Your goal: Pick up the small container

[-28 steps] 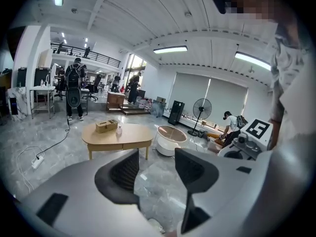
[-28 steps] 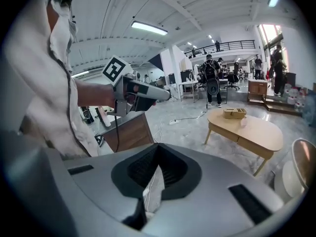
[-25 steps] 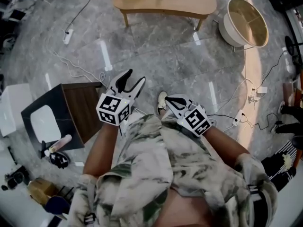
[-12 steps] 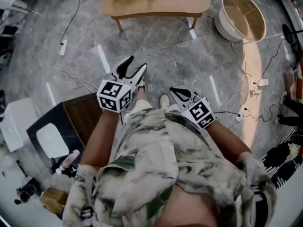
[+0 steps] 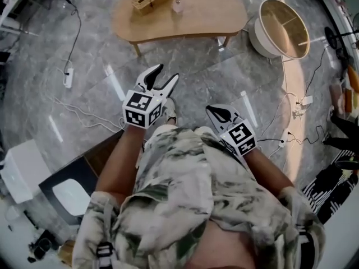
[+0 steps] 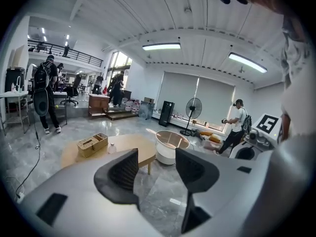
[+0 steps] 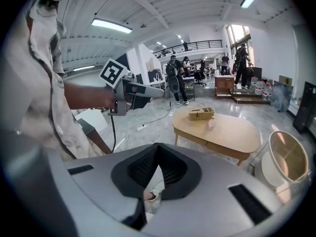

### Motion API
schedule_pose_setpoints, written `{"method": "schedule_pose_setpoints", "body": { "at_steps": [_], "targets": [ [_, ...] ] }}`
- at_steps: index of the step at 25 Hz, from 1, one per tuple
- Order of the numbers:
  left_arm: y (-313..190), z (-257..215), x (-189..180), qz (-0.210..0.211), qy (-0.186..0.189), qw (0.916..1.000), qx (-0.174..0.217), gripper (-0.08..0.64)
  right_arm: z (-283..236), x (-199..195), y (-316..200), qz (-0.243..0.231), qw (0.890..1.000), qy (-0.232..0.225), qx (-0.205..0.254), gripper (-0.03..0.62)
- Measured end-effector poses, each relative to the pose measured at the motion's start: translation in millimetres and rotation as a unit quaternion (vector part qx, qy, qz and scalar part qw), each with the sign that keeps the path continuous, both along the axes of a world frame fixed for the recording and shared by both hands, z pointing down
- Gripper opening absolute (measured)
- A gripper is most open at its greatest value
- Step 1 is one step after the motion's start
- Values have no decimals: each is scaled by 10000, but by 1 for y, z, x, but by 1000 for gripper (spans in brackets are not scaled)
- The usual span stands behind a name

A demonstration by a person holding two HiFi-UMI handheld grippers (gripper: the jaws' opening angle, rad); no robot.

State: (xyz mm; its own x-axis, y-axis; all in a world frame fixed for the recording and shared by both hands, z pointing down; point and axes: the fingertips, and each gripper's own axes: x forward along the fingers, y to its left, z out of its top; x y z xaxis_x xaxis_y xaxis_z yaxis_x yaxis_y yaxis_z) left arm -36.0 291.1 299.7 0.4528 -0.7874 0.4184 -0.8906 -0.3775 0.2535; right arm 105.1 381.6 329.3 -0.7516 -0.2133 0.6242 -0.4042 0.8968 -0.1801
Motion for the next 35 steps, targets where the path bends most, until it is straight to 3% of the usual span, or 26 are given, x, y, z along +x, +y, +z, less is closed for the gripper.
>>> {"method": "schedule_pose_setpoints", "body": {
  "at_steps": [5, 13, 21, 35],
  "targets": [
    [-42, 13, -44, 92, 71, 9999, -88, 233, -2, -54, -36, 83, 10000, 3, -15, 21],
    [-108, 36, -85, 345, -79, 9993, -155, 233, 6, -109, -85, 258, 9996, -21, -110, 21],
    [-185, 69, -82, 347, -238, 9986, -331, 233, 32, -113, -151, 220, 9993, -28, -312, 21],
    [-353, 157, -78, 107, -448, 9962, -735, 233, 86, -104, -317, -37, 9981, 172, -597, 21]
  ]
}}
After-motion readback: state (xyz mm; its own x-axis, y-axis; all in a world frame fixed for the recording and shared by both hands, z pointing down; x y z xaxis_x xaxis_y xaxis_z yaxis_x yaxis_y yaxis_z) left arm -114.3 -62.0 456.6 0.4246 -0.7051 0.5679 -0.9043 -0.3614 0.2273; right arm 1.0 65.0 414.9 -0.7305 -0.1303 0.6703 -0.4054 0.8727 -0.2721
